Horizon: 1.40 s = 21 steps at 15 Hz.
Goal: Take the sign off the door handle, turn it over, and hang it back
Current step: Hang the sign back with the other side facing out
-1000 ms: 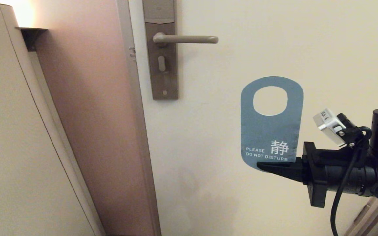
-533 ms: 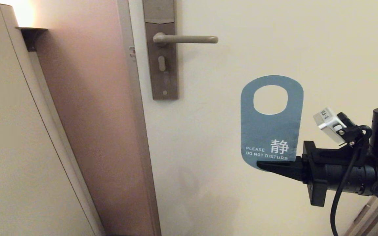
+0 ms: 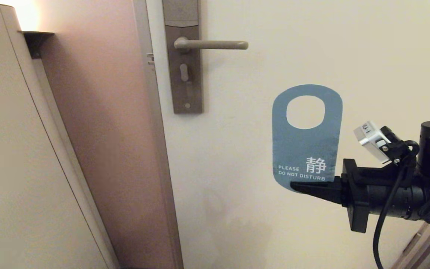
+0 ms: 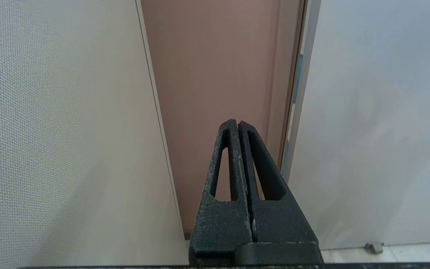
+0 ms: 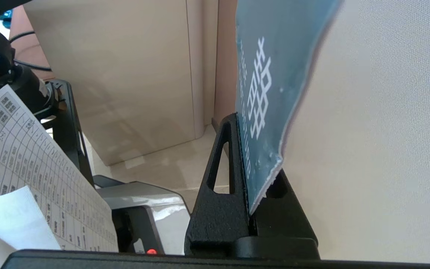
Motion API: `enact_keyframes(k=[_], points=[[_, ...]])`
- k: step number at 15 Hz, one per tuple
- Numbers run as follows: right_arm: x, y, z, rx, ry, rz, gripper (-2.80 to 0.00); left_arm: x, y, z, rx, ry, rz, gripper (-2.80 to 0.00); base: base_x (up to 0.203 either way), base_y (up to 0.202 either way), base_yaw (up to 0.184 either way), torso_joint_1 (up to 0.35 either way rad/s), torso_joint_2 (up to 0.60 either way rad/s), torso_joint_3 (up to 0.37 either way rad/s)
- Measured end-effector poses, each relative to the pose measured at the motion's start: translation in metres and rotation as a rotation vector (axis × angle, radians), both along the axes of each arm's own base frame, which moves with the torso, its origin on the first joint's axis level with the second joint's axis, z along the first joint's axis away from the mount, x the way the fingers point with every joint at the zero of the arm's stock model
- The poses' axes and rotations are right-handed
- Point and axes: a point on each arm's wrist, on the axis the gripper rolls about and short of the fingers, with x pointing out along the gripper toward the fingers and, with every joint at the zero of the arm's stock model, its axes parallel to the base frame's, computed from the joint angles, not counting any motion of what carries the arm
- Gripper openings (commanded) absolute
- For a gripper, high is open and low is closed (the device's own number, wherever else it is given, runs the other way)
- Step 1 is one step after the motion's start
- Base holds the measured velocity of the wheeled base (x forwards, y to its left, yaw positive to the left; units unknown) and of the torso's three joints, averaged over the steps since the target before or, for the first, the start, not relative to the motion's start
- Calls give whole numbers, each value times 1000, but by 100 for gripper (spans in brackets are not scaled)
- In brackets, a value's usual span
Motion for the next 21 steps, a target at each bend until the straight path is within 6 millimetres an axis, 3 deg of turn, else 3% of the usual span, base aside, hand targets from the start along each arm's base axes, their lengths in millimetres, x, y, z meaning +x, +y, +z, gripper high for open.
enact_keyframes(k=[8, 15, 21], points=[[6, 2, 2, 4, -4, -3, -280, 0, 0, 0, 0, -2, 0, -280, 0, 0, 0, 0, 0, 0], [14, 5, 16, 14, -55, -35, -280, 0, 0, 0, 0, -3, 0, -280, 0, 0, 0, 0, 0, 0], [32, 9, 28, 18, -164, -183, -280, 0, 0, 0, 0, -2, 0, -280, 0, 0, 0, 0, 0, 0]])
